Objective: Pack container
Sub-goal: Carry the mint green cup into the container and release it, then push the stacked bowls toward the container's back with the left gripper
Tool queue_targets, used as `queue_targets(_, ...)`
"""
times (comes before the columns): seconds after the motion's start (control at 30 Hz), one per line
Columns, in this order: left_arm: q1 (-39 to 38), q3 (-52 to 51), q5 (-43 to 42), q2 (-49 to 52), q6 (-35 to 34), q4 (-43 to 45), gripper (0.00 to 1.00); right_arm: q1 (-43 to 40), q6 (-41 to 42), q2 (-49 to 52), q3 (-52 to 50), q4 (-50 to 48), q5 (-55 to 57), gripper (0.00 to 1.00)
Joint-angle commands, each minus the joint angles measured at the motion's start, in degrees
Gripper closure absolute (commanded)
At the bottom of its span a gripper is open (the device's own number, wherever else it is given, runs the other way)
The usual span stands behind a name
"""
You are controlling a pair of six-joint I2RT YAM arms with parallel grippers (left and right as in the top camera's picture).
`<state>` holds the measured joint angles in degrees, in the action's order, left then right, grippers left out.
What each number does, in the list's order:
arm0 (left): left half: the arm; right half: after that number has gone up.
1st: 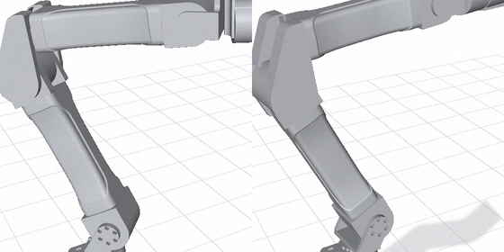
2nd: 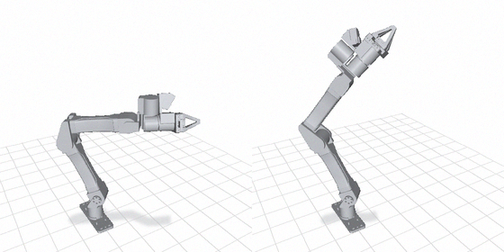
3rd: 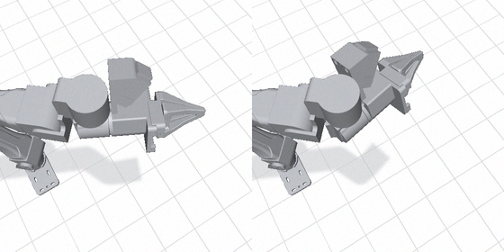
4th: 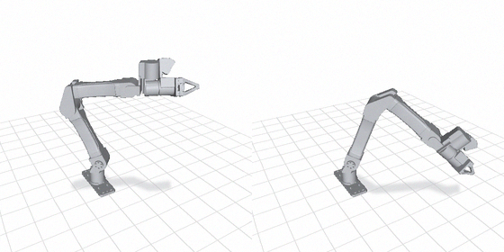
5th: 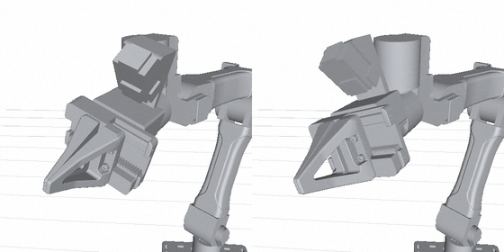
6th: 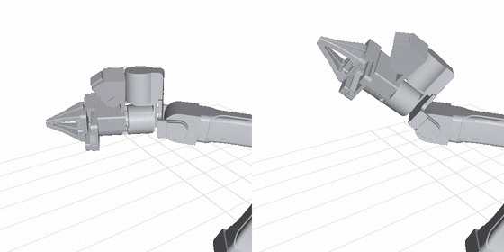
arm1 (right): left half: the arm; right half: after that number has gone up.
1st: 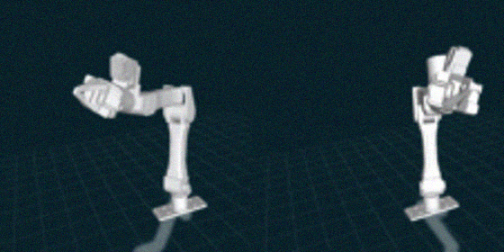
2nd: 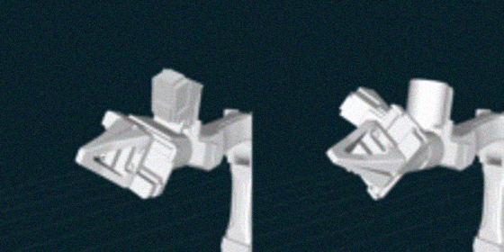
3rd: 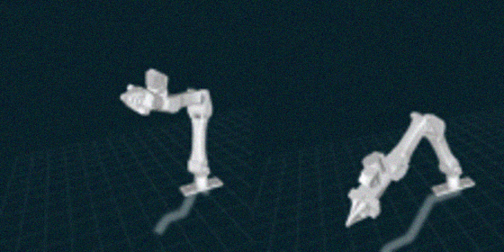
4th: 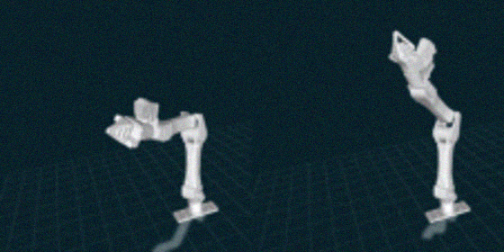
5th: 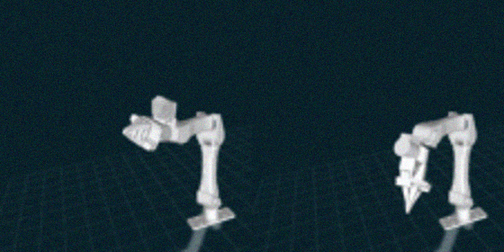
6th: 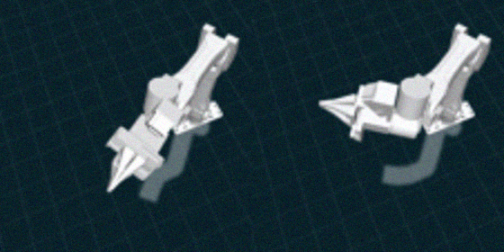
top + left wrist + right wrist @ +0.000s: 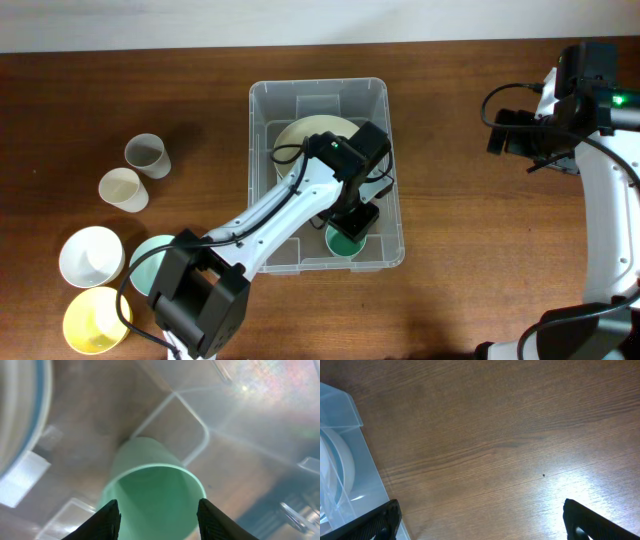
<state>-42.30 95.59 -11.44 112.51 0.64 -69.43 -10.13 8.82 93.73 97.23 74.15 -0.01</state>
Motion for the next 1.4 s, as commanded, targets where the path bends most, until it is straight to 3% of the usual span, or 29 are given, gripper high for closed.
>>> queue_targets(0.0, 0.07, 4.13, 9.88, -0.26, 0.5, -0.59, 0.48, -0.02, 0.04, -1.29, -0.17, 0.02, 0.68, 0.01)
queue_targets(0.13, 0.13, 5.03, 21.38, -0.83, -7.48, -2.95, 0.48, 0.0, -1.75, -1.29, -0.17, 0.07, 0.31, 0.01)
queue_targets(0.33, 2.89, 4.96, 21.73, -0.83, -13.94, -6.54, 0.49, 0.59, -6.95, -1.22, -0.33, 0.09, -6.45, 0.01)
queue_targets(0.4, 4.5, 4.85, 18.6, -0.83, -14.34, -7.5, 0.53, 1.88, -7.82, -1.01, -0.98, -0.07, -6.51, 0.13)
queue_targets(0.57, 6.08, 3.5, 17.31, -0.83, -14.34, -7.8, 0.55, 4.83, -8.0, -0.04, -3.63, -2.29, -6.47, 0.3)
queue_targets(0.67, 6.95, 1.07, 16.15, -0.83, -14.32, -7.58, 0.7, 5.31, -7.98, 0.79, -4.52, -2.86, -6.49, 0.39)
queue_targets(0.73, 7.13, -1.2, 15.04, -0.83, -14.32, -7.04, 0.7, 5.31, -7.98, 1.44, -4.55, -3.02, -6.97, 0.54)
queue_targets(0.77, 7.13, -2.62, 14.23, -0.83, -14.32, -6.51, 0.72, 5.31, -7.98, 1.9, -4.57, -3.19, -7.61, 0.67)
queue_targets(0.8, 7.13, -3.1, 13.7, -0.83, -14.32, -6.43, 0.75, 5.33, -7.98, 2.16, -4.55, -3.23, -8.04, 0.7)
queue_targets(1.0, 7.13, -3.87, 8.41, -0.83, -13.86, -6.43, 0.86, 7.23, -8.0, 4.81, -4.57, -3.69, -9.92, 0.74)
queue_targets(1.37, 7.13, -3.89, 0.15, -0.83, -12.59, -6.54, 0.87, 13.51, -7.76, 10.8, -4.61, -5.18, -10.29, 0.74)
